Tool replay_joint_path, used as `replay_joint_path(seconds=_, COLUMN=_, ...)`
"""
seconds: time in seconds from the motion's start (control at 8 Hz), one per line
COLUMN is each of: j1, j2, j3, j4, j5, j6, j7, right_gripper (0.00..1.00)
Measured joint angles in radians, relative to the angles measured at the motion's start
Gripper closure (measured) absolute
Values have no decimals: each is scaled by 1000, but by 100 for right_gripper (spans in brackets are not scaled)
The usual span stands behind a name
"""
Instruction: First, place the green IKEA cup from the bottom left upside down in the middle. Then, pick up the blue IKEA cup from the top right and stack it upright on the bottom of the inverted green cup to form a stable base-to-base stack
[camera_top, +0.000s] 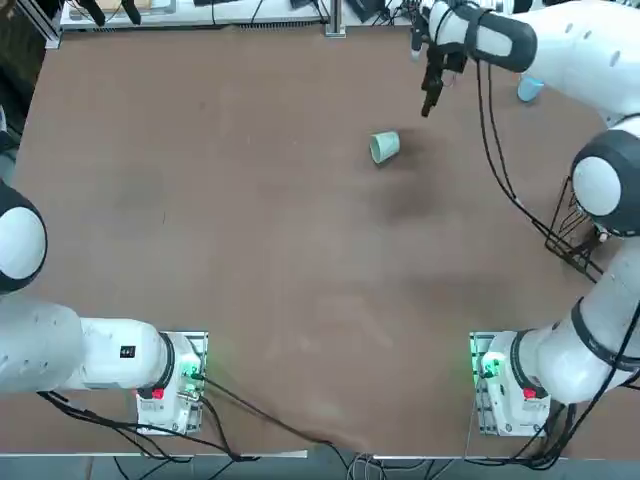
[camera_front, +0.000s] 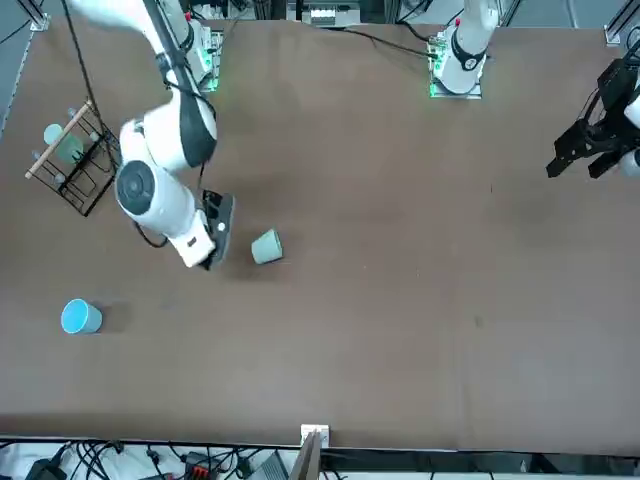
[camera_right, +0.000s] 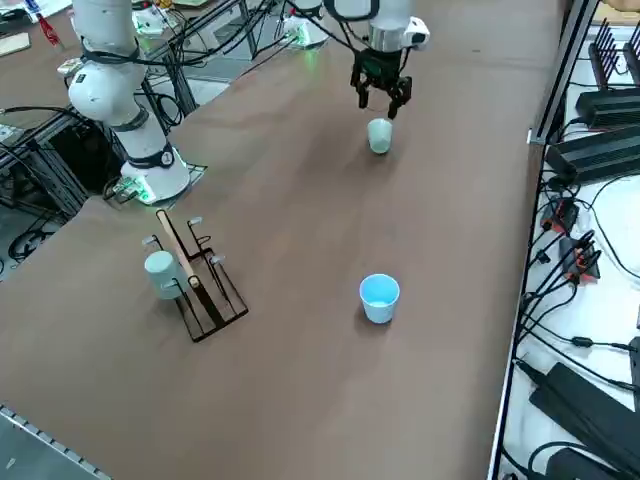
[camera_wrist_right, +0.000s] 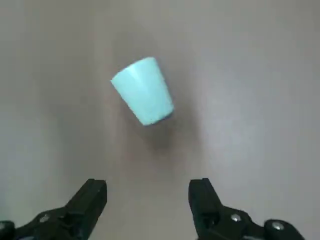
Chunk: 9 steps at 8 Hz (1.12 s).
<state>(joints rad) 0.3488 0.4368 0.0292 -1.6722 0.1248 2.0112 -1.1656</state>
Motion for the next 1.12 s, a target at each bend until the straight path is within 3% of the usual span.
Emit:
replay_joint_path(seconds=0.62, j1=100, j2=88, j3=10, j4=-1, j5=2, j6=114, j7=-201, right_gripper=0)
replay_joint_path(seconds=1.12, j1=102, j2=168, j3=7, j4=-1, j5=2, j6=200, j7=-347, right_gripper=0)
